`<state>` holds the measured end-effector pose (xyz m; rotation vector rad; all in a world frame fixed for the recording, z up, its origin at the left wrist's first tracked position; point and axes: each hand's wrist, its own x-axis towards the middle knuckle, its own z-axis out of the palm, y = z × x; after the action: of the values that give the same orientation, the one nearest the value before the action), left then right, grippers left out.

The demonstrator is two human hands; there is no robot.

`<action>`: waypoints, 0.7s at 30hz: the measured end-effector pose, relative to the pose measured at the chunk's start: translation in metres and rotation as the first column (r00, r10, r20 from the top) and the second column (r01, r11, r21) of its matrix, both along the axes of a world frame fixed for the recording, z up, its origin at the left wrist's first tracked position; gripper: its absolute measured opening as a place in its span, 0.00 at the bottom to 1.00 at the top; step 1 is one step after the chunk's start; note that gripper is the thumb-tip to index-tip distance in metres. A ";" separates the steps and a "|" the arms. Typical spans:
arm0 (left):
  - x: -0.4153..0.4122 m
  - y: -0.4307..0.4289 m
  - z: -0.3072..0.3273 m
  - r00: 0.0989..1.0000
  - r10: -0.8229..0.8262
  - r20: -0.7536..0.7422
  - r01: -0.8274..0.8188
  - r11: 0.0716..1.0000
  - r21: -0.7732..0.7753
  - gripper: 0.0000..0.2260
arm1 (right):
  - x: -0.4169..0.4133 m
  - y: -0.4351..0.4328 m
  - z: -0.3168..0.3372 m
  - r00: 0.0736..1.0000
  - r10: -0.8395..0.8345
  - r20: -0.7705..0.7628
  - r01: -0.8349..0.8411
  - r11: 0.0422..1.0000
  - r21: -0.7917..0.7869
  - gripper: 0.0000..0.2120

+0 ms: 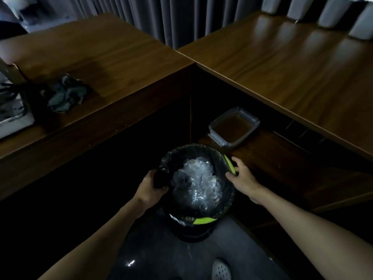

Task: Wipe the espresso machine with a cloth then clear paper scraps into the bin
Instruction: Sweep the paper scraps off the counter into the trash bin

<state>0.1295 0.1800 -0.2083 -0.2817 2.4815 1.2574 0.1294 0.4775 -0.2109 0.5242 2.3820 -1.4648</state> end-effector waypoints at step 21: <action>0.009 0.004 -0.017 0.980 -0.111 -0.168 0.096 0.991 -0.094 0.31 | -0.016 0.004 -0.015 0.999 0.042 -0.004 -0.042 0.998 -0.035 0.27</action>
<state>0.1386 0.1841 -0.2250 -0.0644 2.6622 1.1804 0.1130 0.4817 -0.2263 0.4608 2.3504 -1.4880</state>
